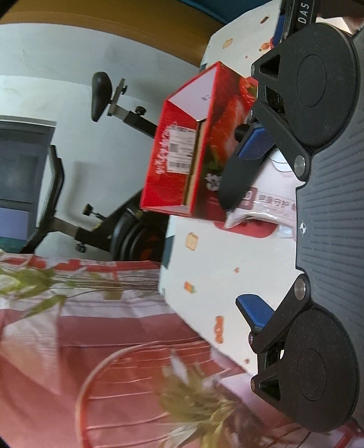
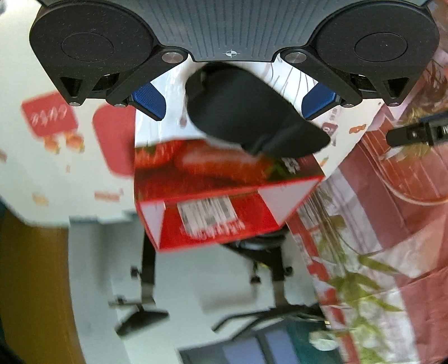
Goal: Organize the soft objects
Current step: 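Lower the right tool onto the black eye mask and close it, then lift the black eye mask with the right tool over the red box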
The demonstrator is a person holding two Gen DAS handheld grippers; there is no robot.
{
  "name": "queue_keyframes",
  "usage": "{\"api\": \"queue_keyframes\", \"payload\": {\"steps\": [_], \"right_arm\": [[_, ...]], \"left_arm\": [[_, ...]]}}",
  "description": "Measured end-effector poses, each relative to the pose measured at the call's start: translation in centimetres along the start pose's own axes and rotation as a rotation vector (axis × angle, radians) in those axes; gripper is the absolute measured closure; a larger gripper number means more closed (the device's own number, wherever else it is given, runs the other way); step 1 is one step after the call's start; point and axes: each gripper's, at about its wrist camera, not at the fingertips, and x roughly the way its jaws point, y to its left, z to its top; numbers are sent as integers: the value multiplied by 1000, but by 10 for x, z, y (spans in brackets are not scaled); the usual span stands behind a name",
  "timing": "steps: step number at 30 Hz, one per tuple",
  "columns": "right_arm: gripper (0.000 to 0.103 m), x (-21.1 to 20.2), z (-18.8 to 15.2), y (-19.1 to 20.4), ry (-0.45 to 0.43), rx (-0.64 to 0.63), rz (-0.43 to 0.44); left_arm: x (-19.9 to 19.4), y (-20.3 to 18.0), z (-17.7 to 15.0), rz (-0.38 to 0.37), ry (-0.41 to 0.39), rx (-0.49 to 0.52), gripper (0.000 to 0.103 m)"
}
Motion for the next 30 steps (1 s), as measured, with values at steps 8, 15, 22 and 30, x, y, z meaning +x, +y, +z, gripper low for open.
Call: {"api": "queue_keyframes", "payload": {"steps": [8, 15, 22, 30], "right_arm": [[17, 24, -17, -23, 21, 136, 48], [64, 47, -29, -38, 42, 147, 0], [71, 50, -29, -44, 11, 121, 0], [73, 52, -30, -49, 10, 103, 15]], "left_arm": [[22, 5, -13, 4, 56, -35, 0], [32, 5, -15, 0, 77, -45, 1], [40, 8, -7, -35, 63, -71, 34], [76, -14, 16, -133, 49, -67, 41]]}}
